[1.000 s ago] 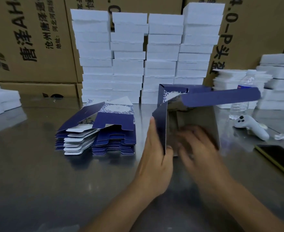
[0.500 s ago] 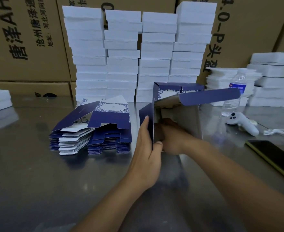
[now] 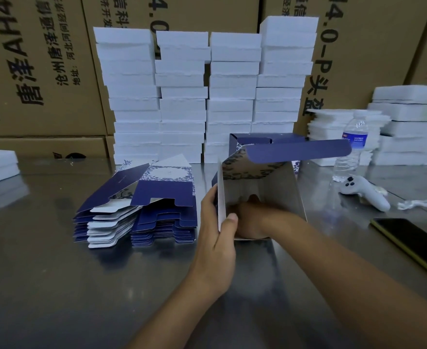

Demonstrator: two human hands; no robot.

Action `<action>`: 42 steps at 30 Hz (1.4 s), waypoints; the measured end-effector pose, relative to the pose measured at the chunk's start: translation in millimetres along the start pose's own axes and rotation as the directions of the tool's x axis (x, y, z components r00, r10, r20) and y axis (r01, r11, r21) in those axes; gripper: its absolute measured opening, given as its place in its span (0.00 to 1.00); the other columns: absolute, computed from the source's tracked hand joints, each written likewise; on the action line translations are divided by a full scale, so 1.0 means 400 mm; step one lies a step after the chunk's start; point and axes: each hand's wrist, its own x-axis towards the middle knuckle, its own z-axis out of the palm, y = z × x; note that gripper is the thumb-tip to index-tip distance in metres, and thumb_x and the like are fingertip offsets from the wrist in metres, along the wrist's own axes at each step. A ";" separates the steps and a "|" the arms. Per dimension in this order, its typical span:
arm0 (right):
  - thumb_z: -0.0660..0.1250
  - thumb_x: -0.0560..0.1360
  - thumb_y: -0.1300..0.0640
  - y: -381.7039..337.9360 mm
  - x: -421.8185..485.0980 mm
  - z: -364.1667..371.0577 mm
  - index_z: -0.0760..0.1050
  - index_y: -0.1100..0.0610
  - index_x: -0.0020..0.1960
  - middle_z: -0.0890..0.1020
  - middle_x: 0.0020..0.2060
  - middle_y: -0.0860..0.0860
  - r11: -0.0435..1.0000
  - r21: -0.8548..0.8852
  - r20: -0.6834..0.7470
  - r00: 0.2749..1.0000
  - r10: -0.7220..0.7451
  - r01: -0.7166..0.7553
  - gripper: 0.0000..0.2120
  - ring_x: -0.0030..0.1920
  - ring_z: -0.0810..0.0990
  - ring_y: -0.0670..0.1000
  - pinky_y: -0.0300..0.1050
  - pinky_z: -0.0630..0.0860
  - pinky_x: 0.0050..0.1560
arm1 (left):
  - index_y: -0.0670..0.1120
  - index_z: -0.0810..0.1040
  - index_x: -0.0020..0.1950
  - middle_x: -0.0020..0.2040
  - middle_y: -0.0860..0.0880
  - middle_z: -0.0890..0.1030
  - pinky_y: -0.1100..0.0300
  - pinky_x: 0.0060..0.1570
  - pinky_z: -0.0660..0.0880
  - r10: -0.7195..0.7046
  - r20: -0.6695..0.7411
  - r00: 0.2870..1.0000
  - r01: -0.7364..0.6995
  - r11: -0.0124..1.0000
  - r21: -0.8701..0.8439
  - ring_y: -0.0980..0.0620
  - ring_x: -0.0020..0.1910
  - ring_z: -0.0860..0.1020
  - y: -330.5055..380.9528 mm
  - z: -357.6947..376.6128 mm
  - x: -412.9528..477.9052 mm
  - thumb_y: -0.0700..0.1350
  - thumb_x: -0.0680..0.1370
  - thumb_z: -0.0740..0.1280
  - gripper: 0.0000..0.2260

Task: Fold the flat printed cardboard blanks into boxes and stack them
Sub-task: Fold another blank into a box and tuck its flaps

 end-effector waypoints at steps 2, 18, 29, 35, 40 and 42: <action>0.53 0.80 0.51 0.001 -0.002 -0.002 0.66 0.55 0.70 0.71 0.66 0.56 0.999 0.037 -0.001 1.000 0.014 -0.014 0.20 0.64 0.68 0.57 0.49 0.68 0.62 | 0.63 0.64 0.64 0.60 0.58 0.75 0.76 0.51 0.68 -0.008 -0.016 1.000 0.007 1.000 -0.010 0.65 0.58 0.72 0.006 0.000 0.000 0.52 0.74 0.55 0.18; 0.71 0.72 0.52 -0.002 -0.209 -0.088 0.77 0.46 0.59 0.81 0.52 0.41 0.861 0.354 -0.150 0.930 -0.334 0.366 0.16 0.54 0.78 0.40 0.36 0.74 0.56 | 0.60 0.63 0.57 0.60 0.58 0.71 0.62 0.59 0.69 0.051 -0.219 0.974 -0.051 0.999 0.009 0.58 0.62 0.71 0.035 -0.037 0.036 0.56 0.75 0.57 0.12; 0.65 0.69 0.65 -0.001 -0.208 0.008 0.76 0.51 0.45 0.82 0.40 0.46 0.976 0.022 -0.778 0.617 -0.118 0.215 0.11 0.42 0.77 0.46 0.43 0.65 0.50 | 0.67 0.63 0.67 0.66 0.68 0.68 0.65 0.65 0.68 0.132 0.082 0.988 -0.132 0.991 0.002 0.64 0.70 0.64 0.036 -0.043 0.025 0.71 0.67 0.64 0.30; 0.56 0.69 0.66 0.009 -0.161 0.082 0.75 0.59 0.35 0.77 0.29 0.49 0.965 -0.005 -0.994 0.101 -0.032 0.262 0.11 0.31 0.75 0.51 0.49 0.67 0.55 | 0.75 0.64 0.64 0.71 0.65 0.61 0.69 0.65 0.57 0.134 0.066 0.989 -0.145 0.968 0.204 0.71 0.71 0.56 0.021 -0.047 0.031 0.67 0.72 0.54 0.19; 0.54 0.70 0.69 0.024 -0.150 0.112 0.76 0.64 0.33 0.77 0.28 0.52 0.900 0.037 -0.998 -0.028 0.055 0.435 0.13 0.33 0.70 0.48 0.45 0.68 0.47 | 0.75 0.66 0.62 0.70 0.68 0.58 0.77 0.57 0.56 0.066 0.010 0.998 -0.066 0.973 0.223 0.77 0.68 0.53 -0.010 -0.055 0.042 0.65 0.75 0.53 0.16; 0.54 0.70 0.69 0.024 -0.150 0.114 0.76 0.65 0.32 0.77 0.28 0.54 0.853 0.070 -0.995 -0.027 0.098 0.518 0.14 0.33 0.71 0.49 0.42 0.69 0.40 | 0.75 0.67 0.62 0.71 0.67 0.60 0.75 0.59 0.57 0.037 0.030 0.999 -0.042 0.977 0.209 0.75 0.68 0.56 -0.017 -0.053 0.043 0.64 0.75 0.52 0.16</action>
